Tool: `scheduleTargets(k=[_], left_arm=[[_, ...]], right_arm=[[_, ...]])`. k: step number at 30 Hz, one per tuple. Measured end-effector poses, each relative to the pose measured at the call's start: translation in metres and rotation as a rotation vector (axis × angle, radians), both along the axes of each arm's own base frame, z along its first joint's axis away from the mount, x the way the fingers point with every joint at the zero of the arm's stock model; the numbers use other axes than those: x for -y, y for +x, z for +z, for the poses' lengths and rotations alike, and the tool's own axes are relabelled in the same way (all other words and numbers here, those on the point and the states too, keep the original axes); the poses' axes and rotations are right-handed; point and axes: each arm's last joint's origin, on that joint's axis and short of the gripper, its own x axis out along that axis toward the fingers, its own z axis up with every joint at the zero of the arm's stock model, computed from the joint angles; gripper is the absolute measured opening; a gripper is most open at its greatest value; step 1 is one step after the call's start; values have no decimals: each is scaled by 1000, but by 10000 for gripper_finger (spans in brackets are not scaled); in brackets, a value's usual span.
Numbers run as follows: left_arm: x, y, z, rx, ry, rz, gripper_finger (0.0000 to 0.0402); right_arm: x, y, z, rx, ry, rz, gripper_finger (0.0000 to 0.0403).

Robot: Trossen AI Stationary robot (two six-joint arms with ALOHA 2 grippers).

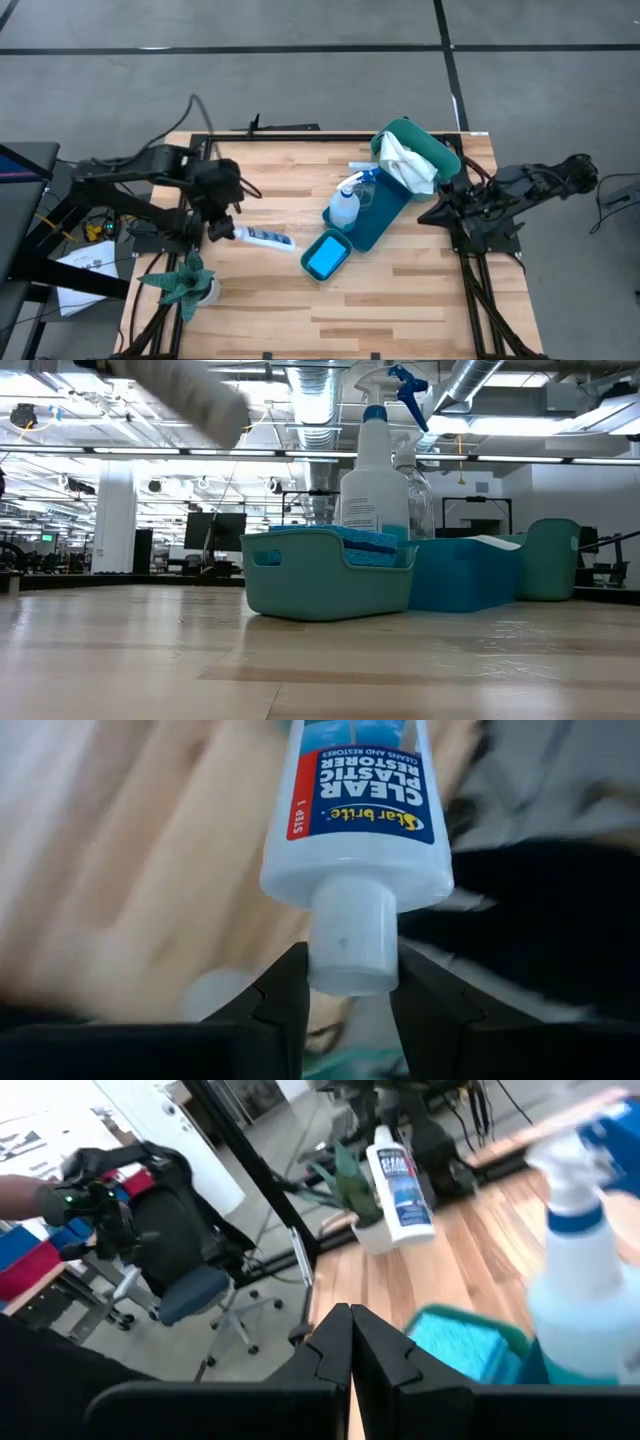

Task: Pick & Place Kitchen Items
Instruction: Put the white plastic restorer bottle into the large blue bin

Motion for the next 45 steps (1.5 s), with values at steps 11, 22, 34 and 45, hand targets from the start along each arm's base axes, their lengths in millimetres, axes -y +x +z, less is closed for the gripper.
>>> scheduleTargets(k=[11,22,34,45], left_arm=[[26,16,43,461,-214,99,107],[36,44,48,624,-250,89,107],[28,57,51,710,-237,123,107],[21,74,53,796,-239,111,107]], right_arm=[[-38,44,22,328,-109,103,0],[-54,58,54,621,-300,-107,95],[-62,90,81,471,-668,-176,321],[-56,124,91,269,-686,-86,317]])
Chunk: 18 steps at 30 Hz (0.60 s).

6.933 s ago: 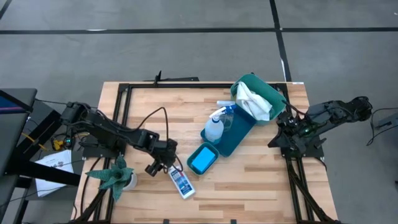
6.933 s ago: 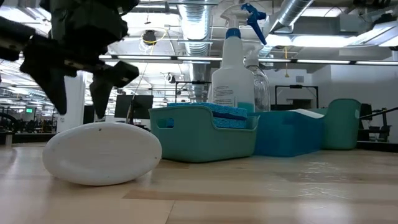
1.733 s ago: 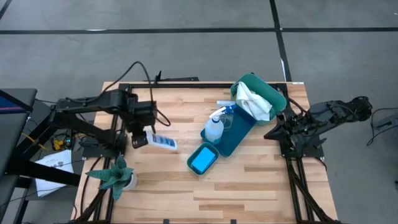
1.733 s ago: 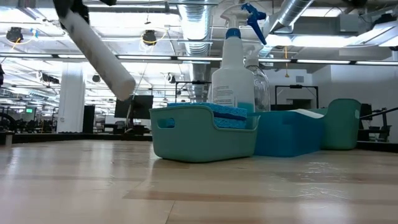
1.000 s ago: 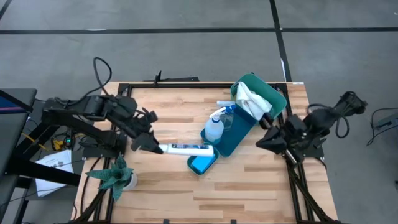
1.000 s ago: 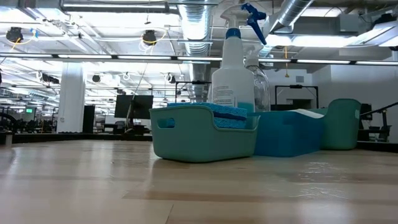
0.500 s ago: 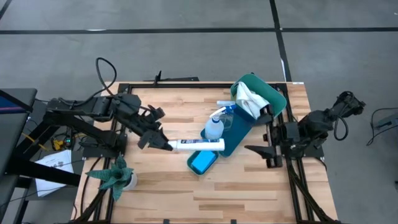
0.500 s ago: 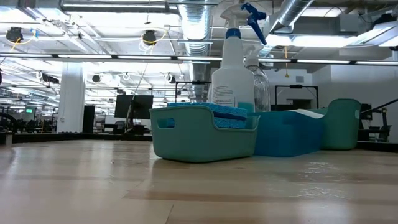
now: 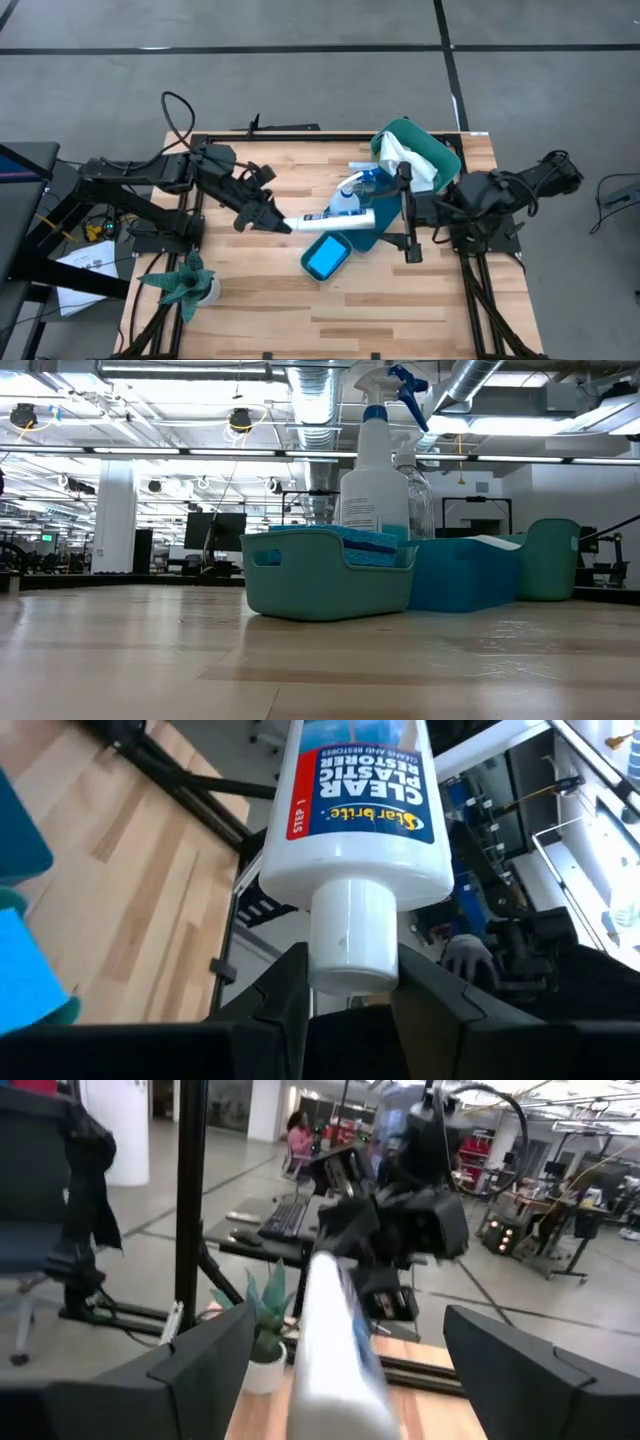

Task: Pick & Place Kitchen Items
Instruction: Put the white plastic restorer bottle into the large blue bin

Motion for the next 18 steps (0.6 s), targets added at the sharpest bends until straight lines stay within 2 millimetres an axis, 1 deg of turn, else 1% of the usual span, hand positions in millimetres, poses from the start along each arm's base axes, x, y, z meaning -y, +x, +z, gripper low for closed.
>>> scheduleTargets(k=[9,18], left_arm=[[-1,1,10,104,-5,-8,107],[0,0,9,105,8,-20,107]], right_arm=[[0,4,-1,-10,38,15,317],[0,4,-1,-8,39,16,315]])
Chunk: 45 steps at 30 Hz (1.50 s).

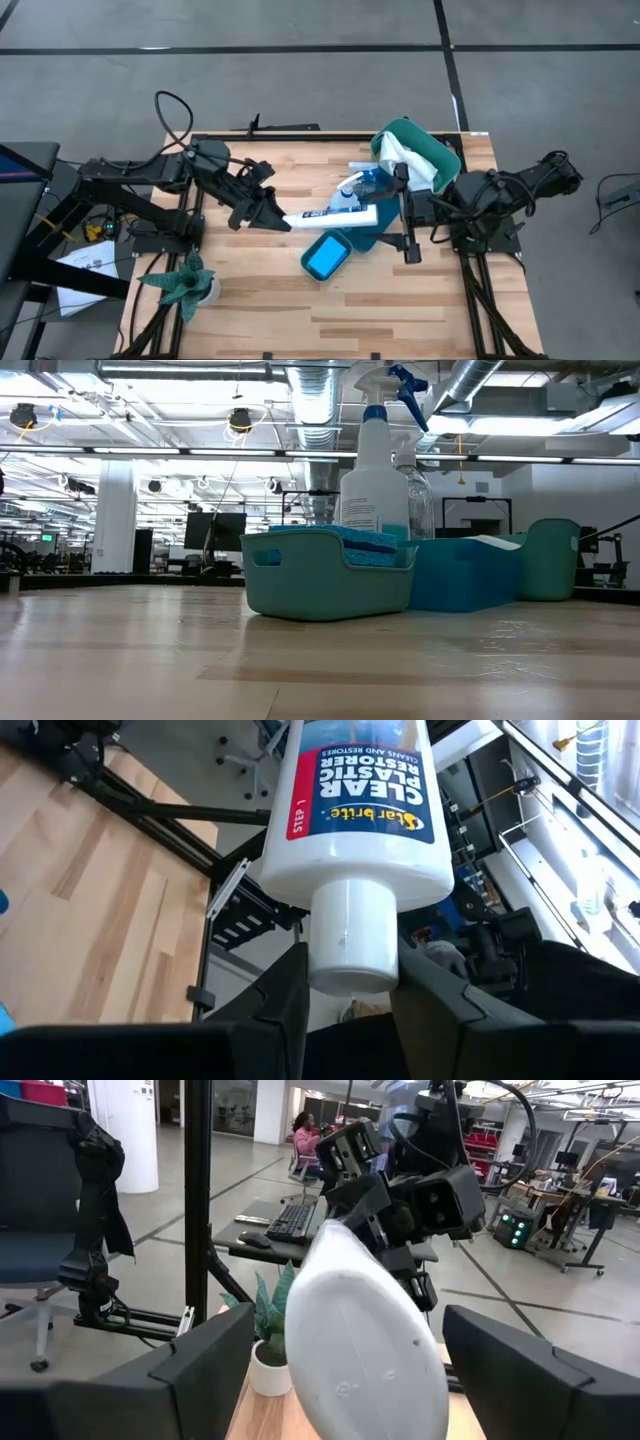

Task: Pick & Place Kitchen Items
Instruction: Put the white plastic restorer bottle into the large blue bin

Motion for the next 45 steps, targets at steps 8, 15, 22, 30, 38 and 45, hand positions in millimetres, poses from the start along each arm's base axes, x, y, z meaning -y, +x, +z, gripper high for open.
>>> scheduleTargets(k=[8,15,22,30,38,45], left_arm=[[0,0,0,4,5,0,107],[0,0,0,1,3,-1,107],[-1,0,-3,-8,49,21,160],[1,-14,-24,-140,322,-49,269],[12,6,-3,233,739,163,239],[15,46,3,492,853,332,232]], right_arm=[[0,0,-1,-5,-11,-4,247],[3,1,-1,-12,-26,-19,132],[6,0,0,-2,15,-49,130],[15,-12,17,69,149,-139,139],[17,-12,32,206,254,-84,127],[19,-6,42,336,293,-62,144]])
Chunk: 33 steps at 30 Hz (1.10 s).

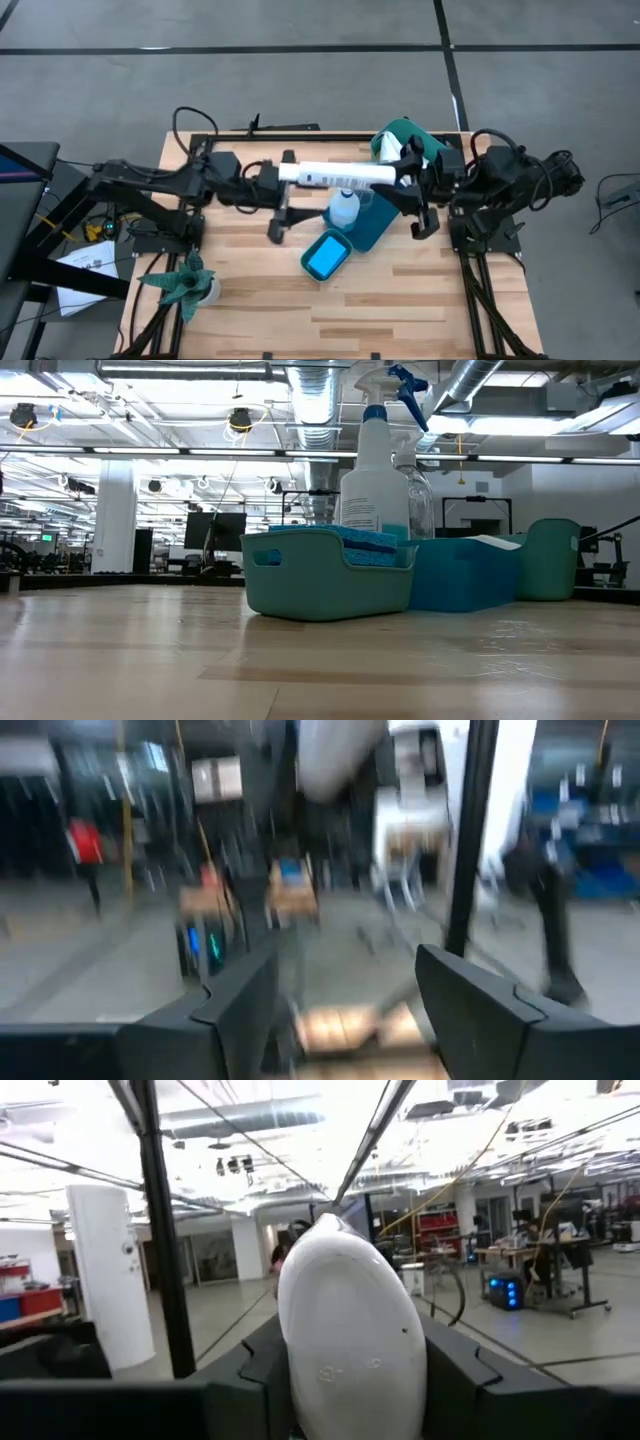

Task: Pick & Place Kitchen Items
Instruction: Put the white plastic restorer bottle into the large blue bin

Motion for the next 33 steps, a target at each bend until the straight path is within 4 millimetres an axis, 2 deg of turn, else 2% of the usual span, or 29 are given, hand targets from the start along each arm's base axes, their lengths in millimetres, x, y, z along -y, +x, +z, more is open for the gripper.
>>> scheduleTargets(k=[7,15,19,33], left_arm=[[1,29,6,314,9,61,232],[-4,39,8,543,-36,111,232],[-5,42,7,574,-41,113,225],[-4,38,11,627,-55,108,114]], right_arm=[[4,16,-3,30,6,-10,130],[6,17,-1,54,13,-15,139],[8,18,-2,49,10,-21,134],[20,21,-2,55,-5,-25,135]])
